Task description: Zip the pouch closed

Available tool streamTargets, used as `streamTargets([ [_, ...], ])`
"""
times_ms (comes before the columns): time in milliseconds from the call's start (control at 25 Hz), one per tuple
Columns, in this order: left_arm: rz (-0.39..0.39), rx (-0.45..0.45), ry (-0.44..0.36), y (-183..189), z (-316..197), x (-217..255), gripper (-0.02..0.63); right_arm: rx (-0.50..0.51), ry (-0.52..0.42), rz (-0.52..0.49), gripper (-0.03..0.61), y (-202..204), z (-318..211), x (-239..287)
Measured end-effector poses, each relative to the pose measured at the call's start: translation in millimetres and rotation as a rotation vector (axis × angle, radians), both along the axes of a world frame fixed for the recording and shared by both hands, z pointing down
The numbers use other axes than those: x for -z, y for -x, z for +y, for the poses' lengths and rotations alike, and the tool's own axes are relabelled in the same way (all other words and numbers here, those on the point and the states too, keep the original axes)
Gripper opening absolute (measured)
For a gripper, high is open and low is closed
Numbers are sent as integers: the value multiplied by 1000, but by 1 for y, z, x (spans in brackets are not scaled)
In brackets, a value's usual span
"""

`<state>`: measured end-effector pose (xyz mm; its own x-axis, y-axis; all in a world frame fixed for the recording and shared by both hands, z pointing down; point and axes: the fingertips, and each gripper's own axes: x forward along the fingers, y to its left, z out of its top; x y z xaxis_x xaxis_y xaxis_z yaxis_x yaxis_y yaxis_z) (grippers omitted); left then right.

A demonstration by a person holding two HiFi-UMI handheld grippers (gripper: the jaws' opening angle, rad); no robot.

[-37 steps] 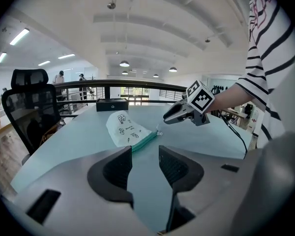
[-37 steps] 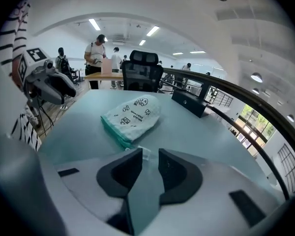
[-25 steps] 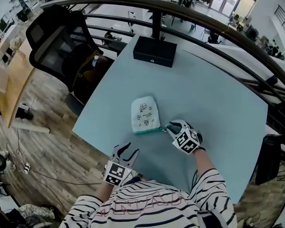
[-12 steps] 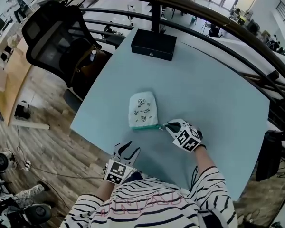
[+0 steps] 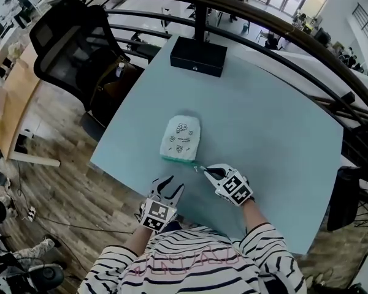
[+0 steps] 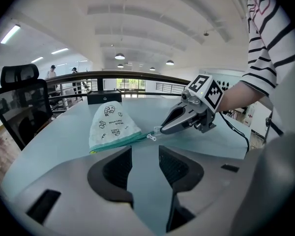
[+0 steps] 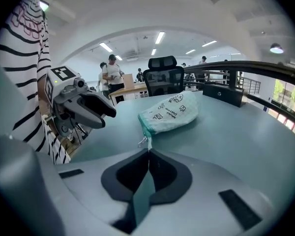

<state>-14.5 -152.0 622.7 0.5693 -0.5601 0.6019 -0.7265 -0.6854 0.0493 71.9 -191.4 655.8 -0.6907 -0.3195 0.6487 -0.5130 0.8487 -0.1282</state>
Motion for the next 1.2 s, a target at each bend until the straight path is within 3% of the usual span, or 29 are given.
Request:
streamTargets([
  [360, -18, -64, -5, -1, 4, -15, 153, -39, -3, -58, 29, 49, 30, 15],
  [920, 37, -65, -26, -3, 14, -14, 153, -111, -25, -68, 29, 66, 68, 29],
  [1040, 41, -62, -16, -4, 15, -14, 144, -120, -26, -70, 29, 69, 73, 34],
  [1200, 49, -37, -16, 2, 12, -12, 61, -133, -29, -56, 28, 70, 75, 36],
])
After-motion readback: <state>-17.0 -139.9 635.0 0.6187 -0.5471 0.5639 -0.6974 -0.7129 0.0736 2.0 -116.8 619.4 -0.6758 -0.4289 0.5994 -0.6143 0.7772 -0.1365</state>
